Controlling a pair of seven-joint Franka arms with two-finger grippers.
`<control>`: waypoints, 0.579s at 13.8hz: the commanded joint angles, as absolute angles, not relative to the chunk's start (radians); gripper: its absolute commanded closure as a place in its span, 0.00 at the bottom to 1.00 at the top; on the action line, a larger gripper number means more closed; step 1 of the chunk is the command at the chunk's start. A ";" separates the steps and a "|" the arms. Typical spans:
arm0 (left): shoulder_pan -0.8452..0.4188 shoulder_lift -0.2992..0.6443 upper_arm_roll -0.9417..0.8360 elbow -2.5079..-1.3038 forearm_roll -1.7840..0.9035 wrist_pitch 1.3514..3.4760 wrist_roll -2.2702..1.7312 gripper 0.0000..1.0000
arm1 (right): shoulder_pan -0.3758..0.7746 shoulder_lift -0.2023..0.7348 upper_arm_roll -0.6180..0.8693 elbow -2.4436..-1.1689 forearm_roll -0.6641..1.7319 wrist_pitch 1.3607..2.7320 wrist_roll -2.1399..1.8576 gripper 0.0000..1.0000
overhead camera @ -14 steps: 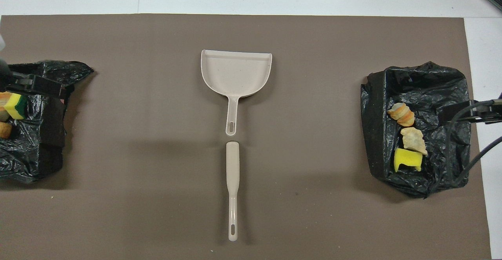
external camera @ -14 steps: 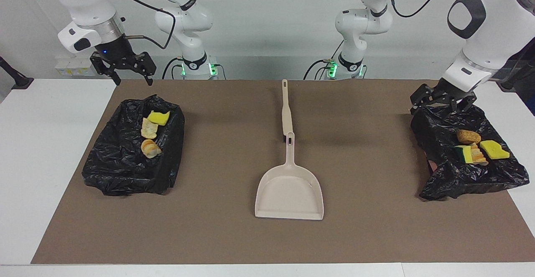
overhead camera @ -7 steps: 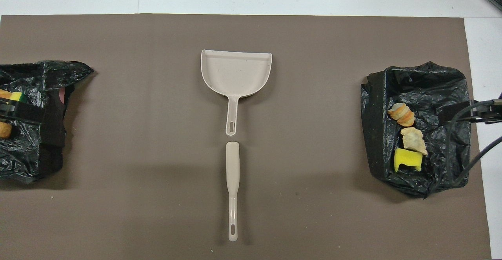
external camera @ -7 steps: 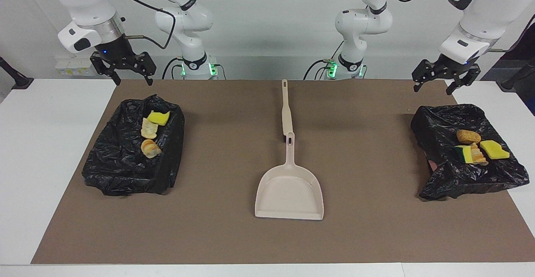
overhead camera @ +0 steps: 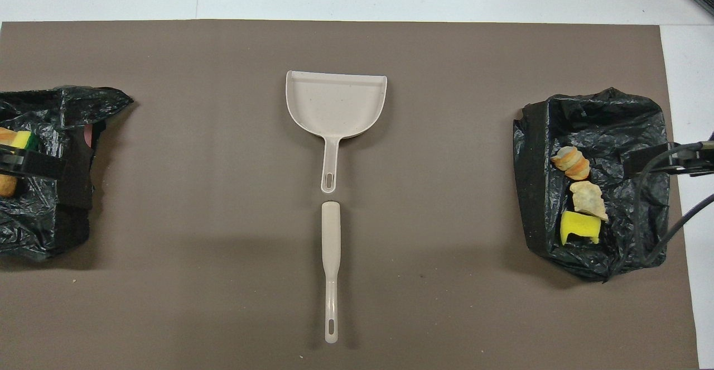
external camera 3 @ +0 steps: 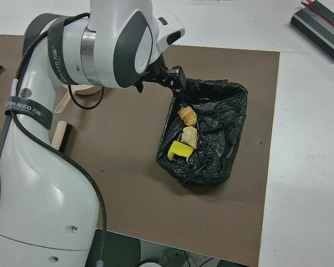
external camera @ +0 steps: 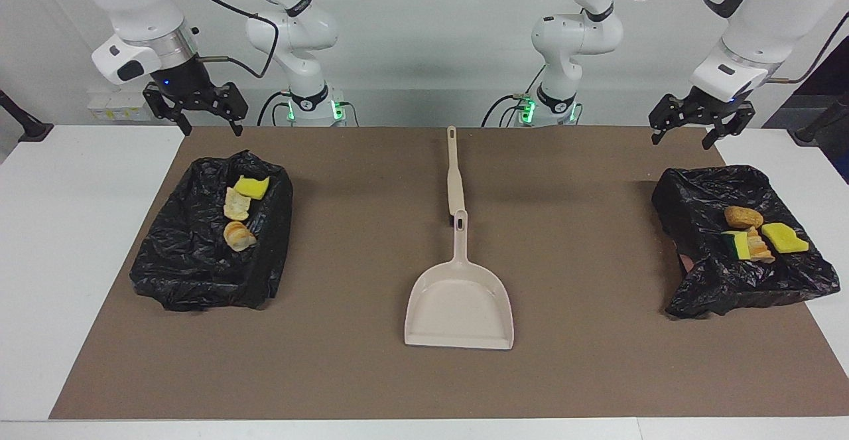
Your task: Sweep and dump trash in bin
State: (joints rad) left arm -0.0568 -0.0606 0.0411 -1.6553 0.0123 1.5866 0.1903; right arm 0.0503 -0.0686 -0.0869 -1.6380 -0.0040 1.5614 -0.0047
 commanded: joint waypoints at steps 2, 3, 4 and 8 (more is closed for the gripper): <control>-0.057 -0.057 0.044 -1.602 0.000 1.550 0.175 0.00 | 0.040 -0.080 -0.086 -1.644 0.003 1.557 -0.034 0.00; -0.055 -0.045 0.044 -1.591 0.002 1.537 0.176 0.00 | 0.040 -0.080 -0.083 -1.644 0.005 1.555 -0.034 0.00; -0.058 -0.044 0.044 -1.591 0.002 1.539 0.178 0.00 | 0.041 -0.080 -0.081 -1.644 0.008 1.557 -0.034 0.00; -0.057 -0.044 0.044 -1.592 0.000 1.542 0.183 0.00 | 0.044 -0.080 -0.081 -1.644 0.011 1.555 -0.034 0.00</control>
